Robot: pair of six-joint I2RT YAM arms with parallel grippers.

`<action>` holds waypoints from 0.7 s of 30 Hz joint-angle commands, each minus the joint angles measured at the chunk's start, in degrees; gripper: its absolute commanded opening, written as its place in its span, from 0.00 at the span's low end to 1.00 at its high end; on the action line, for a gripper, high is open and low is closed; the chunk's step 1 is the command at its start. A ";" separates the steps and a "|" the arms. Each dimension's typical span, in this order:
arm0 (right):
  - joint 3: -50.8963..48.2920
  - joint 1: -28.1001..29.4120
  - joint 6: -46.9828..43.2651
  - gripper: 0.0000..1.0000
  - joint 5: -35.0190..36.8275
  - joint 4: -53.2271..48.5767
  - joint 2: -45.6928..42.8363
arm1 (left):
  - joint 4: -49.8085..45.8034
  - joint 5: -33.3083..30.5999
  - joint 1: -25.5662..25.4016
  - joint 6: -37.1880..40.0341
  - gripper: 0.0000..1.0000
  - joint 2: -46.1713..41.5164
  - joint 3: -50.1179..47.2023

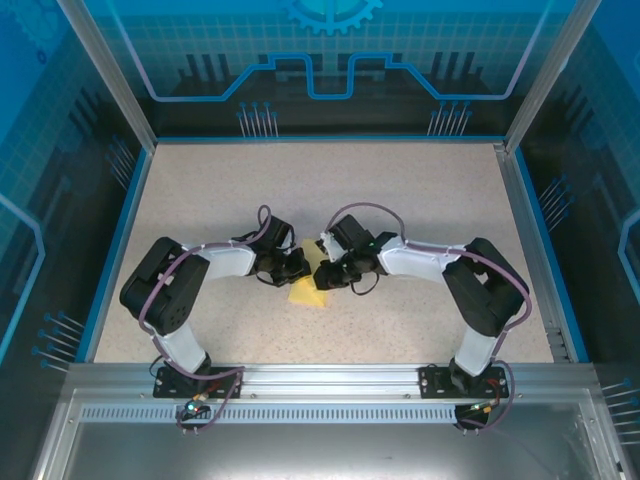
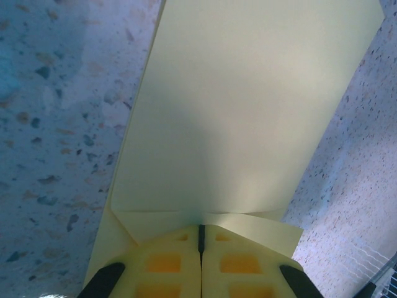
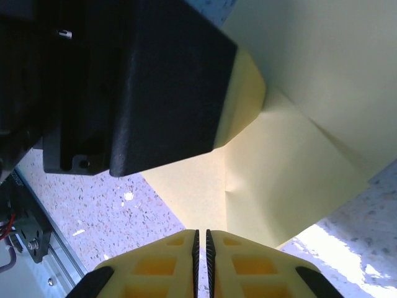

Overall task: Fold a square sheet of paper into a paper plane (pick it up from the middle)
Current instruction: Fold the triangle a second time at the center of the table.

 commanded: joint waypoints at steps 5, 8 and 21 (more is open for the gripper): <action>-0.11 1.71 2.72 0.13 0.05 3.05 3.72 | -3.38 -1.42 -0.15 -1.63 0.07 2.34 -1.96; 0.75 2.32 3.03 0.13 -0.47 3.67 4.73 | -3.48 -1.51 -0.13 -1.44 0.07 1.70 -2.14; 3.88 3.34 4.09 0.12 3.87 -3.27 7.75 | -3.57 -1.51 -0.13 -1.90 0.07 2.07 -2.31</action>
